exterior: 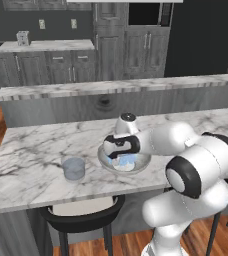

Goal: There are four ice cubes in the ice bowl. Place two ice cubes in each glass of water.

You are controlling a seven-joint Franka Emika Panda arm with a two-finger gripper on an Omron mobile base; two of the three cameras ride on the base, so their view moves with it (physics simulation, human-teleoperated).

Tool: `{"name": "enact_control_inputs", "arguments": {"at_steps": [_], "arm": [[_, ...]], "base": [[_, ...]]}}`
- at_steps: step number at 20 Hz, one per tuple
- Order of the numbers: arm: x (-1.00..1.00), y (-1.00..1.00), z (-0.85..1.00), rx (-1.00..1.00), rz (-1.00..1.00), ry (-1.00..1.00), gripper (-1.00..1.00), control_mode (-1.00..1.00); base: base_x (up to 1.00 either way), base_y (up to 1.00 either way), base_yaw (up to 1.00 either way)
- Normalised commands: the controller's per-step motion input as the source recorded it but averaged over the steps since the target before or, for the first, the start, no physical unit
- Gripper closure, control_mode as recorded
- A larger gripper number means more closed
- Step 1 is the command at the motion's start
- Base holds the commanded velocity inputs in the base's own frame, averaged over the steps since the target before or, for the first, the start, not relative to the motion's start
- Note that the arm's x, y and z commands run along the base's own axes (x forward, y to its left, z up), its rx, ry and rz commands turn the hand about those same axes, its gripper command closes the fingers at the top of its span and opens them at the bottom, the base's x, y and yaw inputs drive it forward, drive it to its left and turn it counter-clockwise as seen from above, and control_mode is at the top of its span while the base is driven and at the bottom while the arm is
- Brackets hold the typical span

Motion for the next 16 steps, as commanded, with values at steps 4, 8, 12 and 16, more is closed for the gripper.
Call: {"name": "enact_control_inputs", "arguments": {"at_steps": [4,8,12,16], "arm": [[0.16,0.03,-0.26,-0.03,0.0,0.0,-1.0,-1.0],[0.09,0.0,-0.24,-0.02,0.0,0.0,-1.0,-1.0],[0.13,0.14,-0.15,0.0,0.0,0.0,-1.0,-1.0],[0.11,0.16,-0.17,0.0,0.0,0.0,-1.0,-1.0]], "base": [[0.0,0.0,0.0],[0.0,0.0,0.0],[0.0,0.0,0.0],[0.0,0.0,0.0]]}}
